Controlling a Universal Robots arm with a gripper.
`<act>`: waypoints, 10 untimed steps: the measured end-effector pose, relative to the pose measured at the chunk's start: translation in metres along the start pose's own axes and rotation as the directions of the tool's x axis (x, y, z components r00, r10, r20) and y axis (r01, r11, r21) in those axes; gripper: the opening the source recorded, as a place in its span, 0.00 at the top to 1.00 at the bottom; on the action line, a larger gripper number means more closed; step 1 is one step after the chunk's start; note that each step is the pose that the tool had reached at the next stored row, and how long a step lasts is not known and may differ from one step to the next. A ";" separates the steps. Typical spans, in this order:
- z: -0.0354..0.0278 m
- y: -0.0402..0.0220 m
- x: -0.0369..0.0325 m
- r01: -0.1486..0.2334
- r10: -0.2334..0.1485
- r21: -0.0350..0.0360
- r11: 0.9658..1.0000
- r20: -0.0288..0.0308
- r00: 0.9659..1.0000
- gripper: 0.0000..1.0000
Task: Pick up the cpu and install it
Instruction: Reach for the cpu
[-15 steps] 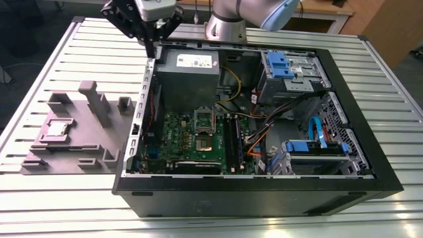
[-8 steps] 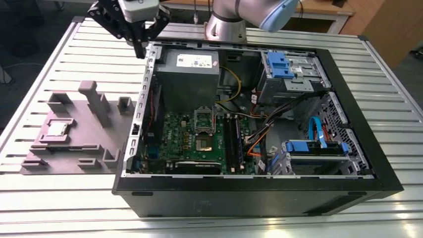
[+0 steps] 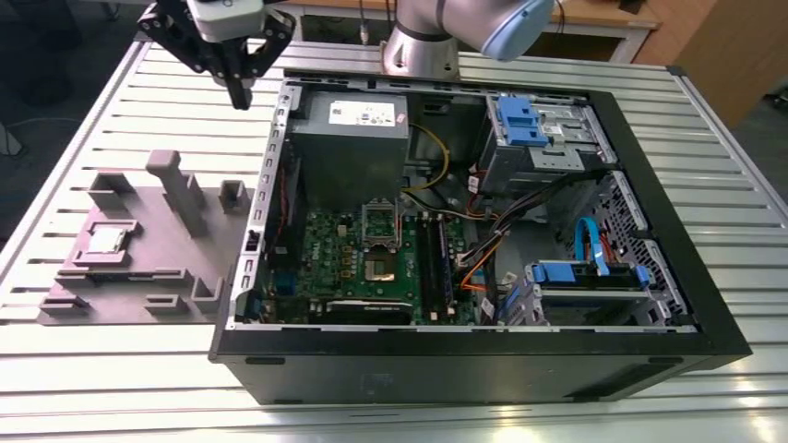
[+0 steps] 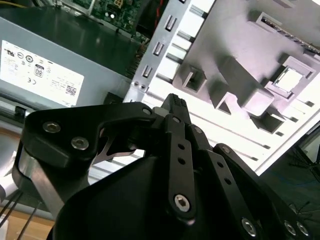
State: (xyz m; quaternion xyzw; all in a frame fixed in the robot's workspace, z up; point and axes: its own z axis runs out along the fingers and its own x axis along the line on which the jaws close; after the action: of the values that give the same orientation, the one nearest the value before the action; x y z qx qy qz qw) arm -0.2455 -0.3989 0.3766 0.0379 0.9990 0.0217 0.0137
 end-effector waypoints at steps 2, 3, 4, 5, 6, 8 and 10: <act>0.0002 -0.0003 0.0041 0.000 0.000 0.000 1.000 0.000 1.000 0.90; 0.0003 -0.0005 0.0056 0.000 0.000 0.000 1.000 0.000 1.000 0.90; 0.0003 -0.0005 0.0066 0.000 0.000 0.000 1.000 0.000 1.000 0.90; 0.0004 -0.0006 0.0071 0.000 0.000 0.000 1.000 0.000 1.000 0.90; 0.0005 -0.0006 0.0074 0.000 0.000 0.000 1.000 0.000 1.000 0.90; 0.0004 -0.0006 0.0077 0.000 0.000 0.000 1.000 0.000 1.000 0.90; 0.0004 -0.0006 0.0079 0.000 0.000 0.000 1.000 0.000 1.000 0.90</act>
State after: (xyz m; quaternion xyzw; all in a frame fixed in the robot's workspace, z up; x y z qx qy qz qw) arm -0.2534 -0.3989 0.3760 0.0379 0.9990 0.0217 0.0137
